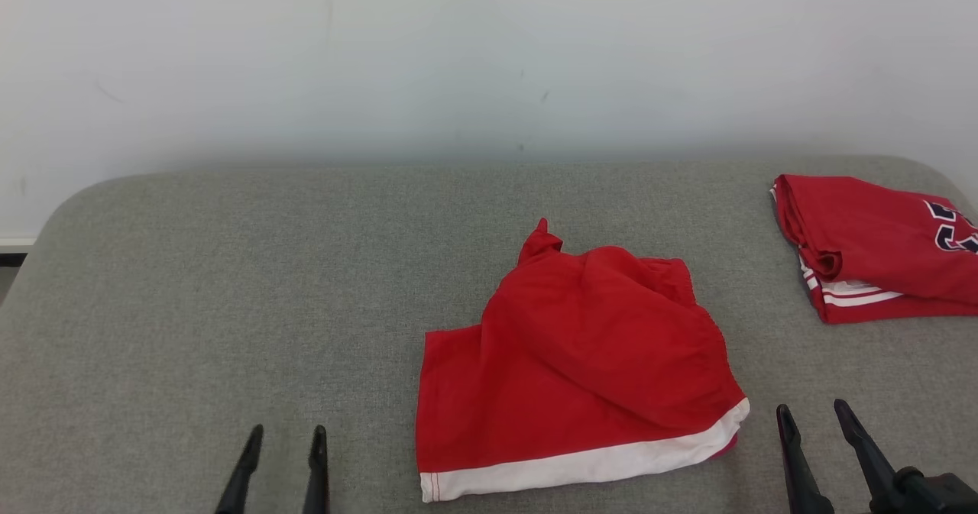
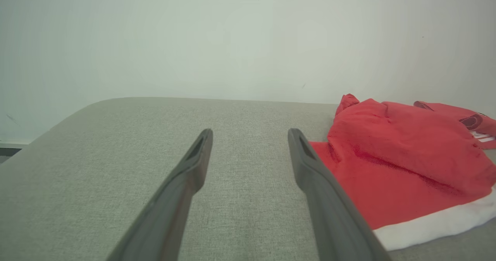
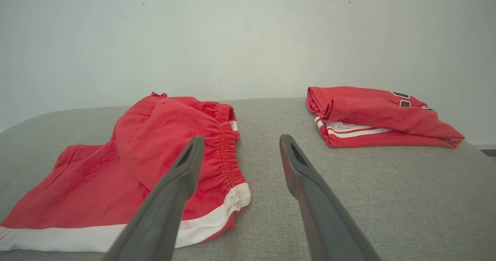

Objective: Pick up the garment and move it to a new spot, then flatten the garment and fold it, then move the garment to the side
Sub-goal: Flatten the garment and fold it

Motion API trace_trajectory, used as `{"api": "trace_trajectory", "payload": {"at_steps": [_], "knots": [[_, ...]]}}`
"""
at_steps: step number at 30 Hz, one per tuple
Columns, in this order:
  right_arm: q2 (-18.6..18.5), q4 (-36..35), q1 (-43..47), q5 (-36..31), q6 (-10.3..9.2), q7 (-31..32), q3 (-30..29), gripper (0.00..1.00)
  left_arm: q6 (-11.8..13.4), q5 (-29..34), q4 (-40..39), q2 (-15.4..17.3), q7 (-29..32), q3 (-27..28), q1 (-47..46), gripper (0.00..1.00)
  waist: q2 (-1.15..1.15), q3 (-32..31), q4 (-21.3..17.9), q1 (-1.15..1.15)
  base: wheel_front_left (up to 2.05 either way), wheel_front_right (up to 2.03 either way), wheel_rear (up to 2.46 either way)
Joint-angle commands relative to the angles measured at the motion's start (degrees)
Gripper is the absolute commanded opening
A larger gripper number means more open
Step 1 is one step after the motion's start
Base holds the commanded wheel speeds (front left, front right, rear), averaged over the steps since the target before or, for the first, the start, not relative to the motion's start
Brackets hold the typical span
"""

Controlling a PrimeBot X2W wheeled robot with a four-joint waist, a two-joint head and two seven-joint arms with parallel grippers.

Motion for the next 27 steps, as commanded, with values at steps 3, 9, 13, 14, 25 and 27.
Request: {"api": "trace_trajectory", "payload": {"at_steps": [3, 9, 13, 14, 25, 27], "knots": [[-2.0, 2.0, -1.3, 0.7, -0.16, -0.1, 1.2, 1.00, -0.1, 0.6, 1.6, 0.3, -0.2, -3.2, 0.0, 1.00, 0.00, 0.6, 0.1, 0.00, 0.00, 0.00, 0.00], [-6.3, 7.5, -5.3, 1.9, -0.16, 0.2, 5.6, 1.00, 0.0, -2.7, 7.1, 1.8, -0.2, -10.5, -3.1, 1.00, 0.00, 2.9, 0.1, 0.00, 0.00, 0.00, 0.00], [-9.2, 12.1, -8.8, 4.1, -0.16, 0.6, 10.0, 1.00, 0.0, -4.5, 11.6, 2.3, -0.2, -14.9, -5.3, 1.00, 0.00, 4.4, 0.2, 0.00, 0.00, 0.00, 0.00], [-9.9, 13.2, -9.7, 4.7, -0.16, 0.5, 11.0, 1.00, 0.0, -4.8, 12.6, 2.4, -0.2, -16.1, -5.8, 1.00, 0.00, 4.7, 0.3, 0.00, 0.00, 0.00, 0.00], [-14.9, 22.6, -18.8, 11.0, -0.16, 0.3, 24.4, 1.00, 0.0, -8.5, 20.7, 2.6, -0.2, -22.8, -11.1, 1.00, 0.00, 7.8, 1.0, 0.00, 0.00, 0.00, 0.00], [-15.7, 23.8, -20.6, 12.0, -0.16, 0.2, 27.0, 1.00, 0.0, -9.0, 22.0, 2.6, -0.2, -23.2, -12.3, 1.00, 0.00, 8.4, 1.3, 0.00, 0.00, 0.00, 0.00]]}}
